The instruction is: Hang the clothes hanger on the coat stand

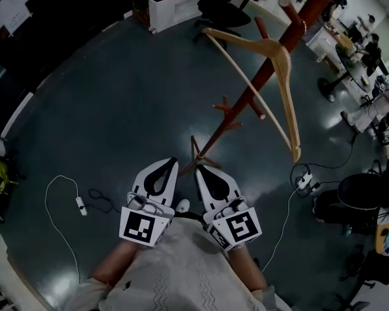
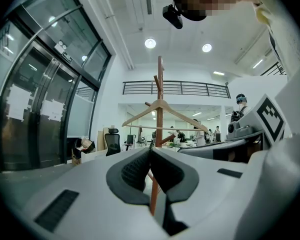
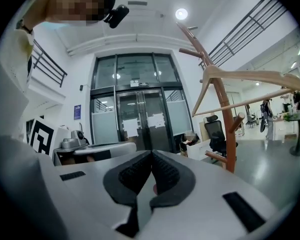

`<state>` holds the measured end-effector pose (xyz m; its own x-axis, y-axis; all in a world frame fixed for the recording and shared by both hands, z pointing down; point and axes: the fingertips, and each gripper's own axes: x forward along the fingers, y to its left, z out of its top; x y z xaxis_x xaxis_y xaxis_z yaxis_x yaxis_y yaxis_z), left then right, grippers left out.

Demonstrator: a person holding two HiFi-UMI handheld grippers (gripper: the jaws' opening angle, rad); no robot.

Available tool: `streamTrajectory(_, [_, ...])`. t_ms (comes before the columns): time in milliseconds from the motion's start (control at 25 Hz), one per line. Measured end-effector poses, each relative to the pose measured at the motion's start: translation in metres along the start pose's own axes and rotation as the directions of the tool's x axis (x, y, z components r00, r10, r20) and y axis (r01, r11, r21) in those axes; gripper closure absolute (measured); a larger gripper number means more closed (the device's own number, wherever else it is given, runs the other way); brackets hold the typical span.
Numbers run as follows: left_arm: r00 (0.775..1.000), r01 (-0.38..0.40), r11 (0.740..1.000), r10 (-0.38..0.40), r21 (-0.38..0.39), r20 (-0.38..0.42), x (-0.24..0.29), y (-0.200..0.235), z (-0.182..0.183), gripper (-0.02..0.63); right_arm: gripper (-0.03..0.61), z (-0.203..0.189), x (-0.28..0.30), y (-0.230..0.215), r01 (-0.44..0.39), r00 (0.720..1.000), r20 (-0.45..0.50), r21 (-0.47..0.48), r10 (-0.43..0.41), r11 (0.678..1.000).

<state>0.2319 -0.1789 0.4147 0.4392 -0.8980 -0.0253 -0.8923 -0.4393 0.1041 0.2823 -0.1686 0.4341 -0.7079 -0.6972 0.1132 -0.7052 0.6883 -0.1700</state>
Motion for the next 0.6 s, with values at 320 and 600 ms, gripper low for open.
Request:
streamTrajectory(320, [1.0, 0.027, 1.0, -0.027, -0.007, 0.004, -0.0003, -0.0004, 0.0019, 0.601, 0.559, 0.0004, 0.0012, -0.0002, 0.018, 1.0, 0.0, -0.004, -0.018, 1.0])
streamTrajectory(600, [0.998, 0.065, 0.998, -0.065, -0.011, -0.01, 0.0066, -0.0057, -0.0005, 0.601, 0.559, 0.0005, -0.0009, -0.0054, 0.047, 0.999, 0.009, 0.018, -0.047, 0.999])
